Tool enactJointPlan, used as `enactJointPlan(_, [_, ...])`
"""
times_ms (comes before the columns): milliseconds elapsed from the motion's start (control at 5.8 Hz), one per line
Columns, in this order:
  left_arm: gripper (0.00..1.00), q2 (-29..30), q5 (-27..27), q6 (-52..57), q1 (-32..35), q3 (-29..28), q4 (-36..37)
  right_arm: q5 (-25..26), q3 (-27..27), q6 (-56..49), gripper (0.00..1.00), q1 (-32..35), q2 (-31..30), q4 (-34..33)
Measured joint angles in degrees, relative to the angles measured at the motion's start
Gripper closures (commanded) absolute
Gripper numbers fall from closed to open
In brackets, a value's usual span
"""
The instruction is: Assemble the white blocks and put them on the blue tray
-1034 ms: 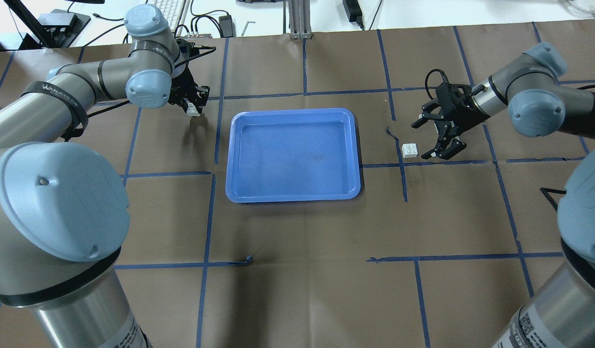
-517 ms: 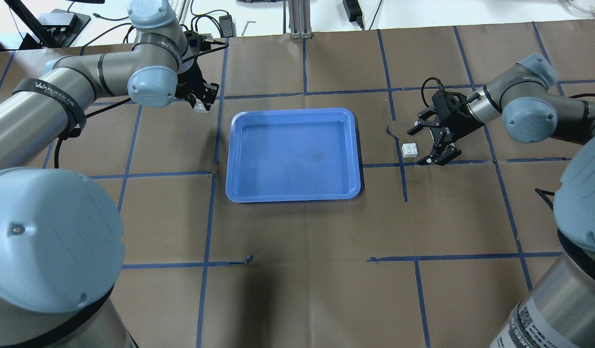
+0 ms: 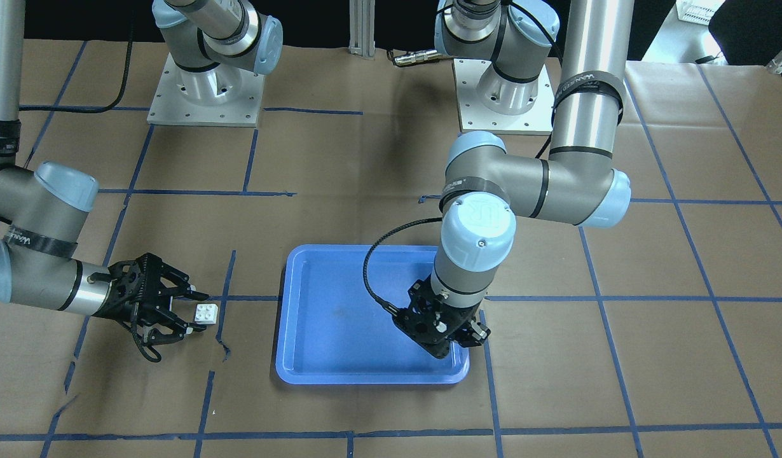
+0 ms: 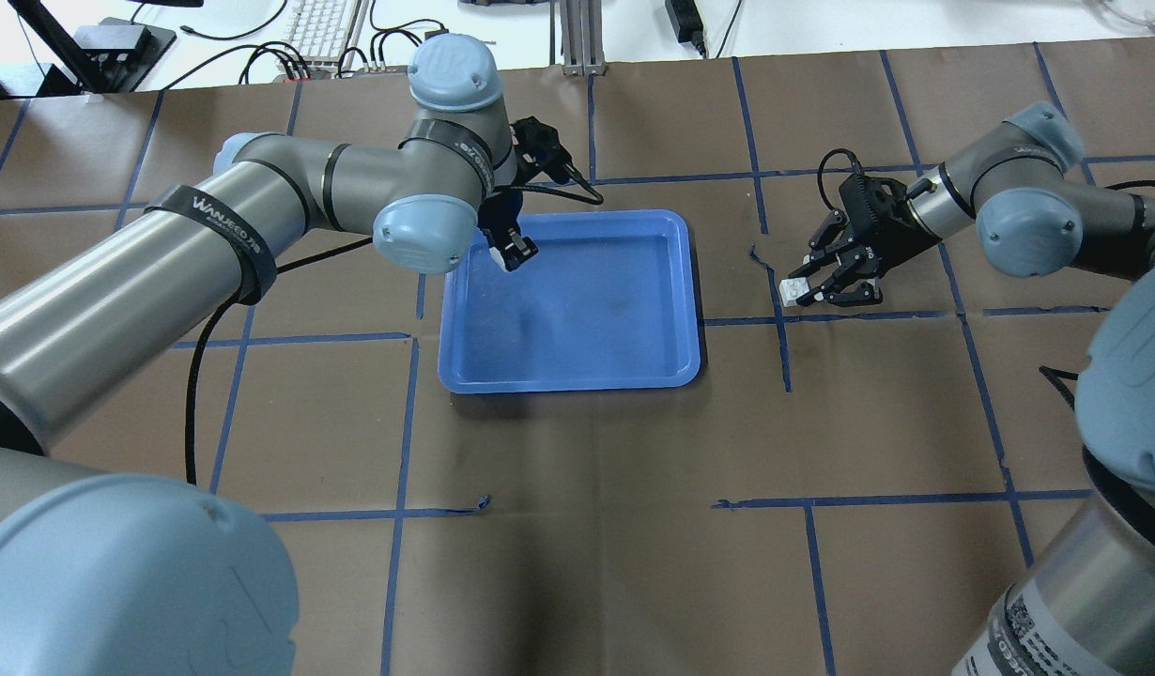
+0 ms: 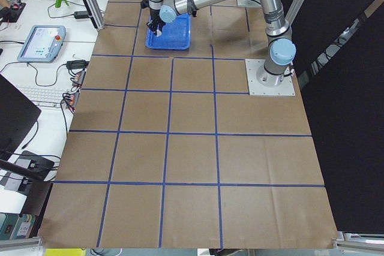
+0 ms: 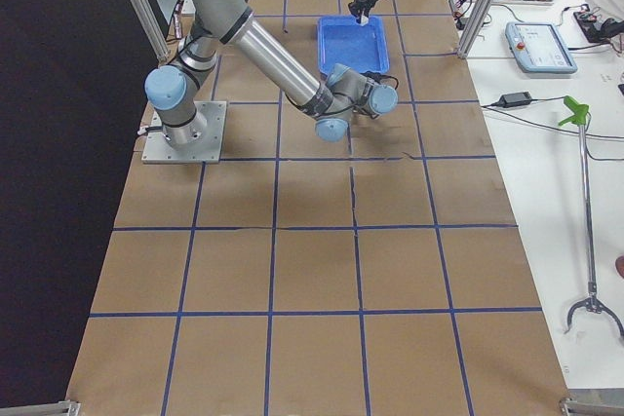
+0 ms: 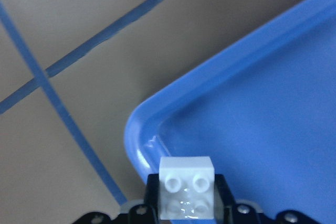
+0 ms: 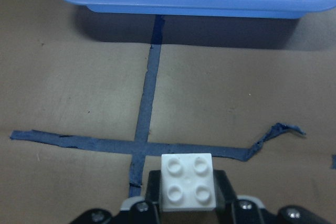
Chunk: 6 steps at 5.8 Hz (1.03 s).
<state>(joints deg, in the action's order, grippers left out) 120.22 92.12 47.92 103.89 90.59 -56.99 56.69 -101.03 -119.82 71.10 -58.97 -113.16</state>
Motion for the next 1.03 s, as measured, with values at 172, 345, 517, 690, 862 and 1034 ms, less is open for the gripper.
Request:
enactJointPlan(172, [1.00,0.03,-0.02,10.66,1.04,1.45,0.26,-0.03,0.21,0.30,0.74,0.00,-0.25,-0.02])
enactJointPlan(345, [1.00,0.27,-0.24,19.88,1.57,2.29,0.38,-0.10,0.57,1.43,0.74,0.15,-1.14,-0.07])
enactJointPlan(517, [1.00,0.66,-1.07,25.22,2.29,2.63,0.47,-0.15,0.70,3.85,0.74,0.69,-2.92,0.10])
enactJointPlan(690, [0.96,1.00,-2.16,26.99,3.11,2.75,0.53,-0.22,0.21,6.84,0.74,2.20,-4.86,0.33])
enactJointPlan(862, [0.88,1.42,-2.60,27.41,3.56,2.87,0.64,-0.36,-0.92,9.44,0.73,4.30,-6.27,0.12])
enactJointPlan(1034, [0.28,1.87,-2.70,27.45,3.80,3.35,1.44,-0.50,-1.99,11.32,0.73,5.73,-7.18,-0.70])
